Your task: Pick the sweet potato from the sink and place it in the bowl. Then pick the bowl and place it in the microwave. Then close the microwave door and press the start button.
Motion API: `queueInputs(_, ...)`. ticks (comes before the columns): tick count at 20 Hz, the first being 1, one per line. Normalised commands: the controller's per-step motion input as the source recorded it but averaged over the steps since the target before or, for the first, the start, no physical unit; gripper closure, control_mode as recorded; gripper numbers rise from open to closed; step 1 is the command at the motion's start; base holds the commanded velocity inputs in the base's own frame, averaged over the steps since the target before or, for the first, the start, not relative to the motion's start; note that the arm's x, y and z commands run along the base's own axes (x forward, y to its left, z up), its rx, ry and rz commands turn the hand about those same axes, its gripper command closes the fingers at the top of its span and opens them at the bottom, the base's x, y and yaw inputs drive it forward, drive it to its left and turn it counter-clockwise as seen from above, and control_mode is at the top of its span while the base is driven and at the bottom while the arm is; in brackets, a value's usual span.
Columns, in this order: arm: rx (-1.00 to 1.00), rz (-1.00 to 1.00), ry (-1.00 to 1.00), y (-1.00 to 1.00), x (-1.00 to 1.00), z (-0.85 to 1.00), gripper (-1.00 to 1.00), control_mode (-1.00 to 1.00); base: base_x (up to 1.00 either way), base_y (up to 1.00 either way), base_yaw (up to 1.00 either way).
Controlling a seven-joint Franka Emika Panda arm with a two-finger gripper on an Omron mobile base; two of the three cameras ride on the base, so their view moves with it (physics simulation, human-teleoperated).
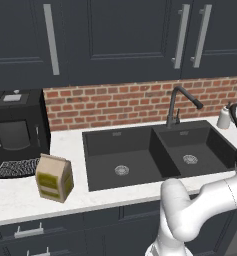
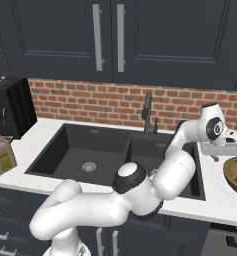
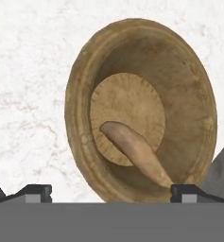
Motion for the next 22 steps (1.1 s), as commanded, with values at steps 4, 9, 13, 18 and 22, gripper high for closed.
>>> queueInputs(4,0.00,0.04,0.04,0.00,0.03,-0.10,-1.00,-1.00,0.00,0.00,0.00)
queueInputs(9,0.00,0.03,0.05,-0.06,0.09,-0.03,-1.00,-1.00,0.00,0.00,0.00)
queueInputs(13,0.00,0.02,0.12,-0.17,0.19,0.00,-1.00,-1.00,0.00,0.00,0.00)
queueInputs(18,0.00,0.01,0.06,-0.09,0.03,-0.06,-1.00,-1.00,0.00,0.00,0.00)
queueInputs(22,0.00,0.00,0.04,0.00,0.00,-0.17,-1.00,-1.00,0.00,0.00,0.00)
